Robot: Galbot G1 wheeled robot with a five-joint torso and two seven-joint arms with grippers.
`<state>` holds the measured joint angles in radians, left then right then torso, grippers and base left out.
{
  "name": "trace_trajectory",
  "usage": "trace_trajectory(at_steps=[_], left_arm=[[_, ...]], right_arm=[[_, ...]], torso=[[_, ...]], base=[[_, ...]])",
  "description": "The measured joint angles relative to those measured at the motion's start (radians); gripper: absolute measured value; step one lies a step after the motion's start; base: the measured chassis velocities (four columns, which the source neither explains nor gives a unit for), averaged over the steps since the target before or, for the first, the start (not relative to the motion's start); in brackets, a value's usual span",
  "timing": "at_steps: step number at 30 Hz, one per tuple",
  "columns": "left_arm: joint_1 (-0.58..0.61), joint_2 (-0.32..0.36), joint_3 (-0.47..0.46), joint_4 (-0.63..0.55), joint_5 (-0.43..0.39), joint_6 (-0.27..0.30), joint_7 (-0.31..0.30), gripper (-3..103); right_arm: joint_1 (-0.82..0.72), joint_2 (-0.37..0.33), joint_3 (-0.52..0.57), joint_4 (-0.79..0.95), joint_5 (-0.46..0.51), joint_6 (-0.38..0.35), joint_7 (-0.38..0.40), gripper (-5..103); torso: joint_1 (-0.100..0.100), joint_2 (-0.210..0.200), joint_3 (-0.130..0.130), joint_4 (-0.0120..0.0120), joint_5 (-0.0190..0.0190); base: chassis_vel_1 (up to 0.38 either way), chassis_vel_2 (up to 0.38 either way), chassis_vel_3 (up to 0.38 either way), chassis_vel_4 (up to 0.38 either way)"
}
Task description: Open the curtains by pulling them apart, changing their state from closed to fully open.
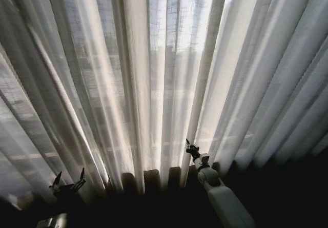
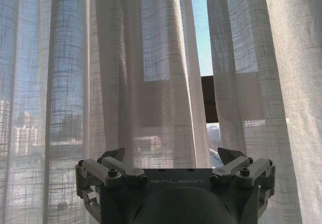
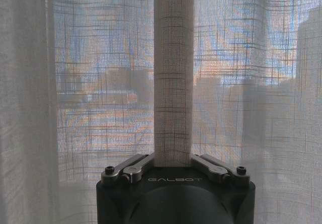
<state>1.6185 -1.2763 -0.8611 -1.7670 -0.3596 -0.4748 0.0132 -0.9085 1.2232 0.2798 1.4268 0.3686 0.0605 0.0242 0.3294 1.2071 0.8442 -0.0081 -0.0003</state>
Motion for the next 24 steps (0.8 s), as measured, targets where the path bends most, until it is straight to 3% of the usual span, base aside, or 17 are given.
trace_trajectory(at_steps=[11,24], left_arm=[[0.0,0.0,0.0,0.0,0.0,0.0,0.0,100],[0.0,0.0,0.0,0.0,0.0,0.0,0.0,100]], right_arm=[[0.008,0.001,-0.004,-0.009,0.006,0.005,-0.013,0],[0.027,0.006,-0.003,-0.038,0.015,0.019,-0.035,0]], torso=[[0.0,0.0,0.0,0.0001,-0.0001],[0.0,0.0,0.0,0.0,0.0001]], base=[[-0.051,-0.053,0.055,0.042],[-0.242,-0.246,0.254,0.237]])
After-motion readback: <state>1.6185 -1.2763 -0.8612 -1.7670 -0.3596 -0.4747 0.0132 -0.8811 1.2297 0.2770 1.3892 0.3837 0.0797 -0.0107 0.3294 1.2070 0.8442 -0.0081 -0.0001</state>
